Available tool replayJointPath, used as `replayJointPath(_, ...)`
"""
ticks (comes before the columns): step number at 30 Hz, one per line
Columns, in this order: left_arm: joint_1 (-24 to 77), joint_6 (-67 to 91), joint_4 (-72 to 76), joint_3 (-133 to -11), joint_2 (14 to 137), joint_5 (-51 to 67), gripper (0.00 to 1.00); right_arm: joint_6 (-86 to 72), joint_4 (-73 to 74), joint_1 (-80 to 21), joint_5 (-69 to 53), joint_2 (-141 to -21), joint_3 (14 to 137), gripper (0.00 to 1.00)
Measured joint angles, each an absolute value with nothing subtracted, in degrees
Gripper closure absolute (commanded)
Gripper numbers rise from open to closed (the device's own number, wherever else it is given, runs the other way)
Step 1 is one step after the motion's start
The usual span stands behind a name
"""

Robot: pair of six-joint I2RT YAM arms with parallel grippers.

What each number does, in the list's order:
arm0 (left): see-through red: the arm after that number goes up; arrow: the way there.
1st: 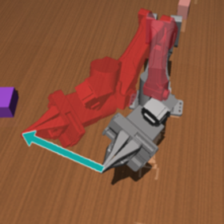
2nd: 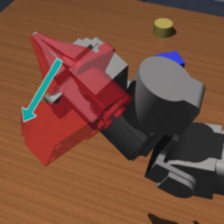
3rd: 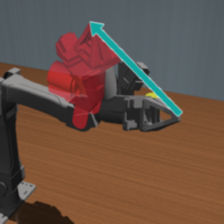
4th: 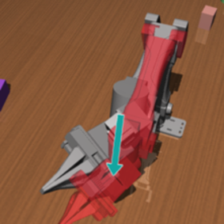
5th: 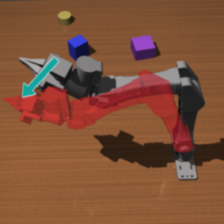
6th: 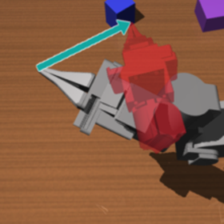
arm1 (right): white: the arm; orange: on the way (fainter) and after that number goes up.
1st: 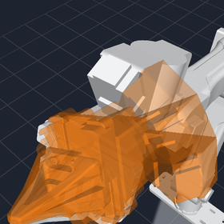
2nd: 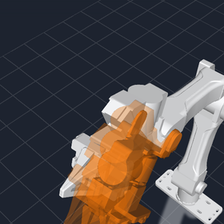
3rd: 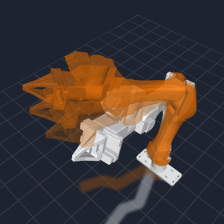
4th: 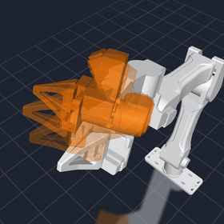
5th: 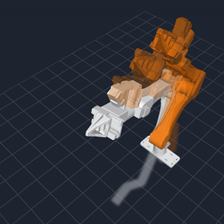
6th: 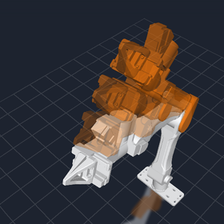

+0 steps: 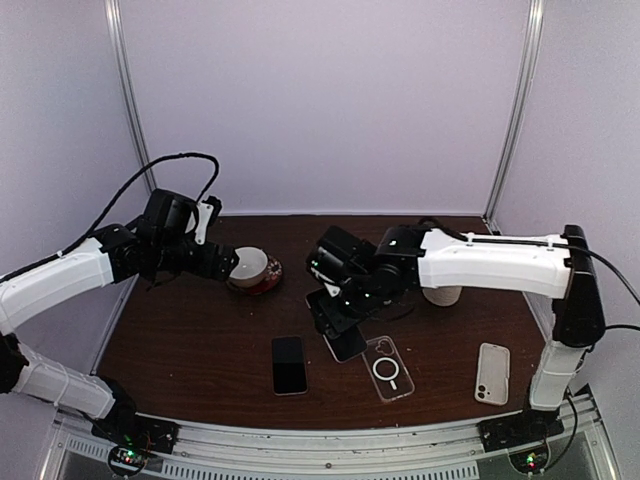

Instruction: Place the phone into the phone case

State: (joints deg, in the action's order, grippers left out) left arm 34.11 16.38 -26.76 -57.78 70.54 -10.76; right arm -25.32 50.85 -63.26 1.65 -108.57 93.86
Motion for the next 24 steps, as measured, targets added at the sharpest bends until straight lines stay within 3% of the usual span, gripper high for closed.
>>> replayJointPath(5, 34.1, 16.2, -26.9, -57.8, 70.9, -11.0, 0.02, -27.7, 47.0, -63.2, 10.0, -97.7, 79.6, 0.56)
replayJointPath(12, 34.1, 16.1, -27.0, -57.8, 71.9, -11.2, 0.02, -31.9, 39.7, -63.1, 14.1, -94.8, 61.2, 0.57)
replayJointPath(24, 34.1, 15.6, -27.0, -57.8, 72.3, -11.5, 0.02, -35.6, 34.6, -63.5, 14.8, -94.8, 58.9, 0.60)
